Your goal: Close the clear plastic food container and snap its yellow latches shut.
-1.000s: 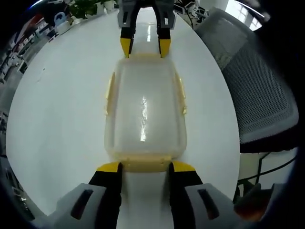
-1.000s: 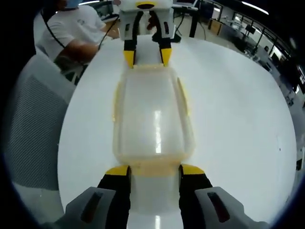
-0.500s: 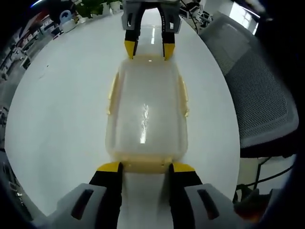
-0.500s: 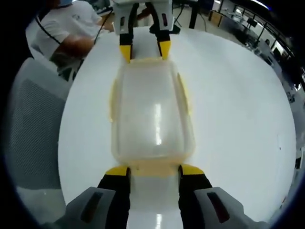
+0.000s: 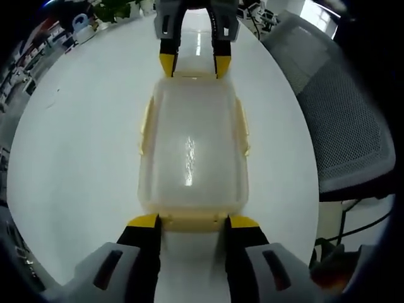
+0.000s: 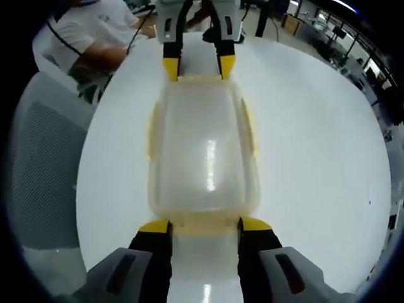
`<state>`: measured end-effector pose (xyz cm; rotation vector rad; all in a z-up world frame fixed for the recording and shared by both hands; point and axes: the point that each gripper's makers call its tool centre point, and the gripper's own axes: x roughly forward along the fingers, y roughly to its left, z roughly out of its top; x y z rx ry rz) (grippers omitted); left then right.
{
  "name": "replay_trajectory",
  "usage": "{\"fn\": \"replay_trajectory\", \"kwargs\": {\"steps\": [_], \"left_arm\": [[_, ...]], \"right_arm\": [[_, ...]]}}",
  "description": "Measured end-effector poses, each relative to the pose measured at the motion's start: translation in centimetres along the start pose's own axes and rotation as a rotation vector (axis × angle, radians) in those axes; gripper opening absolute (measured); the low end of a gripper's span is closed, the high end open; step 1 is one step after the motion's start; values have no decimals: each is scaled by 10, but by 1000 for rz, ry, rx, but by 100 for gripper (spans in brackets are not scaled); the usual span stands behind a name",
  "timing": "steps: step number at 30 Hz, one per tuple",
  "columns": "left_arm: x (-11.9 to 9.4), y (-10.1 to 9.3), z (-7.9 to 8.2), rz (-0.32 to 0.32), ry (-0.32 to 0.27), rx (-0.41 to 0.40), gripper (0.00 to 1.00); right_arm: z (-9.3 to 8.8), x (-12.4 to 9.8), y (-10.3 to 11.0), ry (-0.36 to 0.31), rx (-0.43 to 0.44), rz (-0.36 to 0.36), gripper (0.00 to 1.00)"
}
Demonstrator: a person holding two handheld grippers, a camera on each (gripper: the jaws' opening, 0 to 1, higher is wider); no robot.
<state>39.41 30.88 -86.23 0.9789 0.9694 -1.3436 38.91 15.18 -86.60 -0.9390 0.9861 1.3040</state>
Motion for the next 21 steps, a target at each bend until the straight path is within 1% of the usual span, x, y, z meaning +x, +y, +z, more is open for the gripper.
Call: {"fn": "replay_trajectory", "kwargs": {"steps": [4,9,10,11,13,15,18,21], "left_arm": [[0,0,-1,1,8,4,37],[-2,-1,-3,1,-28,6,37],[-2,0,-2,-4,-27,2,36],[-3,-1,-1,-21,-10,-24,36],[-2,-3,-2,-17,-4,-1,36],[-2,-3,-2,-12,-1,-1,37],[-5,-2,-5,17,20,21,37],[-10,-4,-2,9,13,8,36]], "right_arm": [[0,0,-1,3,-6,5,37],[0,-1,-1,-9,-10,10,37],[0,0,-1,-7,-11,8,37],[0,0,-1,-2,-16,5,37],[0,-1,-1,-4,-12,5,37],[1,-1,1,-8,-12,7,37],[4,-2,4,-10,-2,17,37],[3,-4,4,-5,-12,16,37]]}}
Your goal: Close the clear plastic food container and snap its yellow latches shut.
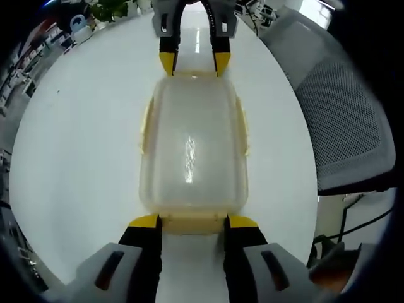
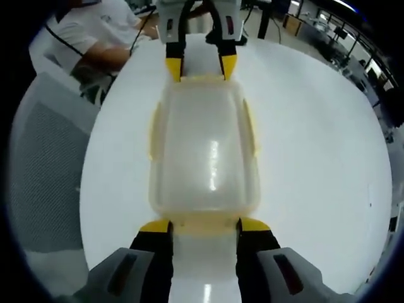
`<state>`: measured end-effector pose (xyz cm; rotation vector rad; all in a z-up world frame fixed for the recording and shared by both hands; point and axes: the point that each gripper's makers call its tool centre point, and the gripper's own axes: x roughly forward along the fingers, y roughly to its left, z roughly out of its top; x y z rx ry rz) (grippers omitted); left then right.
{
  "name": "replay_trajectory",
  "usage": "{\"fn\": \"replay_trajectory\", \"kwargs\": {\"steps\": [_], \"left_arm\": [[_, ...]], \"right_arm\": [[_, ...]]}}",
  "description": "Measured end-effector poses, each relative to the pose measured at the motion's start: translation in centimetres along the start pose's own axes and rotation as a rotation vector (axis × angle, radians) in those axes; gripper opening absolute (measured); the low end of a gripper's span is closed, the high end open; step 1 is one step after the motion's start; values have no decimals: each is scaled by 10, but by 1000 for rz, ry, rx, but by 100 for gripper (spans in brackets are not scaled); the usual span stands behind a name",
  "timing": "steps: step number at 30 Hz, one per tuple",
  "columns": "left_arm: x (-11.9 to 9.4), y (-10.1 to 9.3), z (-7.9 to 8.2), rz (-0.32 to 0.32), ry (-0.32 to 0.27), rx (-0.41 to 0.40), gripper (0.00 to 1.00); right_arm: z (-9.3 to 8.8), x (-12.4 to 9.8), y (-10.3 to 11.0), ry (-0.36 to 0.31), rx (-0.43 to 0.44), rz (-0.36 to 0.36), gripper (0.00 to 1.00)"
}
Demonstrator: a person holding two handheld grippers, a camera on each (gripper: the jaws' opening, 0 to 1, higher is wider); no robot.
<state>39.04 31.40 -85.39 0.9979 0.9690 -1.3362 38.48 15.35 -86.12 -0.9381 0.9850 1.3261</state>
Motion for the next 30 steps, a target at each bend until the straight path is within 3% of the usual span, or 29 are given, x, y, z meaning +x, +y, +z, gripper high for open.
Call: {"fn": "replay_trajectory", "kwargs": {"steps": [30], "left_arm": [[-30,-3,18,-16,4,20,37]], "right_arm": [[5,-36,3,-31,-9,24,36]]}}
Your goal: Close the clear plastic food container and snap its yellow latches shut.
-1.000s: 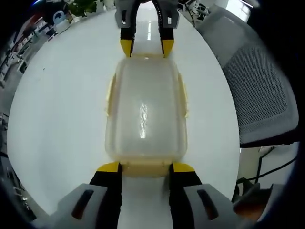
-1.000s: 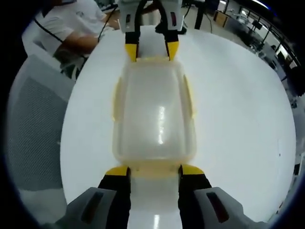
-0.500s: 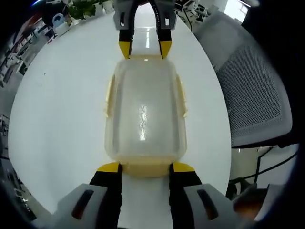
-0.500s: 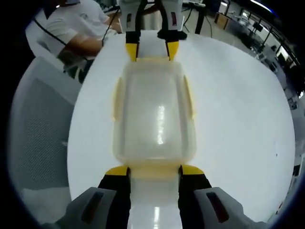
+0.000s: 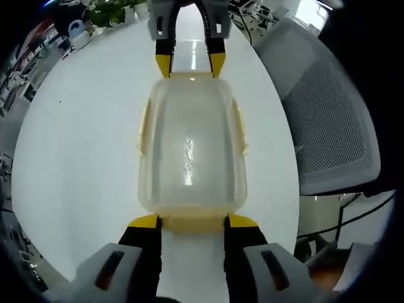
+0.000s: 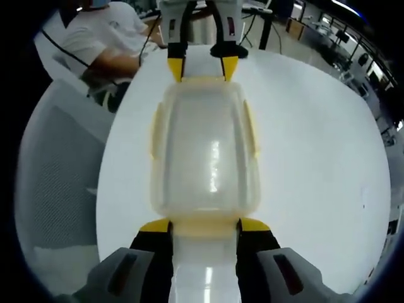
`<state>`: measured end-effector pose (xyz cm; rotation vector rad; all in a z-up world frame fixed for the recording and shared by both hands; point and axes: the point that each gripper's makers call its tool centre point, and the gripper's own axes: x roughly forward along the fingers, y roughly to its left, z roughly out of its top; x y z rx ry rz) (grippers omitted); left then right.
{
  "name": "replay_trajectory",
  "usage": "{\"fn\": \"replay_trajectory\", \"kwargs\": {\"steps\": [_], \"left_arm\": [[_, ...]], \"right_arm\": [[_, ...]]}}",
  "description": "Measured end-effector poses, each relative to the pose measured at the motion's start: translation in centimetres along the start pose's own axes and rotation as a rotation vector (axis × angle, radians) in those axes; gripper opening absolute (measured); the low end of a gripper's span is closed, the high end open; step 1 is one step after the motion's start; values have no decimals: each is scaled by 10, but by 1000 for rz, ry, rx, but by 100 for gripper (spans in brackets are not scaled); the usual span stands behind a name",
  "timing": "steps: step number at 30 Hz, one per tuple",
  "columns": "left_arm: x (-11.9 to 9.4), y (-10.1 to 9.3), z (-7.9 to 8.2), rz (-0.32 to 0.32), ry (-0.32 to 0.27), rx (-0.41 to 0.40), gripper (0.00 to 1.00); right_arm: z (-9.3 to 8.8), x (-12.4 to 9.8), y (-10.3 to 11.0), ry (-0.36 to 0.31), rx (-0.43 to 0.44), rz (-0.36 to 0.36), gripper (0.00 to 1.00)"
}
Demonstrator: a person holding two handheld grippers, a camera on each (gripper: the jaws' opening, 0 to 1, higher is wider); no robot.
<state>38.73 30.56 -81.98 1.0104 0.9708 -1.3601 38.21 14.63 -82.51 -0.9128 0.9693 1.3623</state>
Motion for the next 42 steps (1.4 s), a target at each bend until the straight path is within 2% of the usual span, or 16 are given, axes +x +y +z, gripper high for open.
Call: {"fn": "replay_trajectory", "kwargs": {"steps": [23,34,42], "left_arm": [[-21,5,10,-12,6,18,37],[-35,17,19,-15,4,17,37],[-33,16,23,-13,8,17,37]], "right_arm": [[5,-24,-4,19,7,15,36],[7,-41,-14,15,12,13,37],[4,-46,-13,22,20,18,37]]}}
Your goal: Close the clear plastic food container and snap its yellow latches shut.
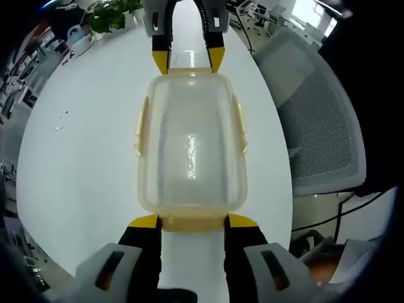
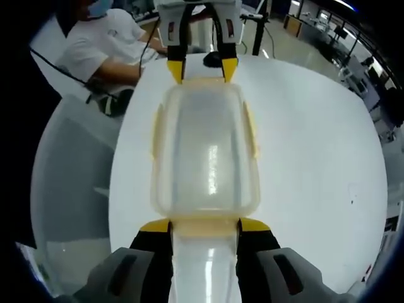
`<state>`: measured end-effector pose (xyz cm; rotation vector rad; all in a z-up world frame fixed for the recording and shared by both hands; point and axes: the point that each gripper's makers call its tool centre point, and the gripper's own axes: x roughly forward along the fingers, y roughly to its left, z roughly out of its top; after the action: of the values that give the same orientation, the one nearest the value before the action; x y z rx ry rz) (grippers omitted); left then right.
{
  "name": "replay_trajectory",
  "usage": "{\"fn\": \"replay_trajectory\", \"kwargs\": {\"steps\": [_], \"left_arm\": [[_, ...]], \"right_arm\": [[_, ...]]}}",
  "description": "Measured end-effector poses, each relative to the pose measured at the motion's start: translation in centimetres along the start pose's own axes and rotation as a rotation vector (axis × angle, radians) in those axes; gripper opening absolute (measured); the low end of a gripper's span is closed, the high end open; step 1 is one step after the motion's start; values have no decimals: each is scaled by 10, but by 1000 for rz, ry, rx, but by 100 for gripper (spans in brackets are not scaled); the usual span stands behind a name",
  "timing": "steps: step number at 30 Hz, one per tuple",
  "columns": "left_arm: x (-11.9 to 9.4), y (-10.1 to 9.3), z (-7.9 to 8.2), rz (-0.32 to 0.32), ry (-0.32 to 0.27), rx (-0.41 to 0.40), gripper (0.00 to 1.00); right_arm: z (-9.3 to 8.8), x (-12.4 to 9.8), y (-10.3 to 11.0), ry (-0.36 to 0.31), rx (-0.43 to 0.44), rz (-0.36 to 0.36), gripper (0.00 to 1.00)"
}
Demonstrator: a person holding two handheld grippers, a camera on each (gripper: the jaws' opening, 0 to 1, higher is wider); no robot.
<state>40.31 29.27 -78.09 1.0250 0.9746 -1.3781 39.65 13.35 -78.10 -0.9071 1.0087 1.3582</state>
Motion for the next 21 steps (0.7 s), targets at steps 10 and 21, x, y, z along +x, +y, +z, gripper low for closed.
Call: {"fn": "replay_trajectory", "kwargs": {"steps": [10,21], "left_arm": [[1,0,4,0,0,-4,37],[7,-3,19,-14,-18,-17,37]], "right_arm": [[-4,-3,-1,-3,-2,-3,37],[-20,-6,2,9,11,8,37]]}}
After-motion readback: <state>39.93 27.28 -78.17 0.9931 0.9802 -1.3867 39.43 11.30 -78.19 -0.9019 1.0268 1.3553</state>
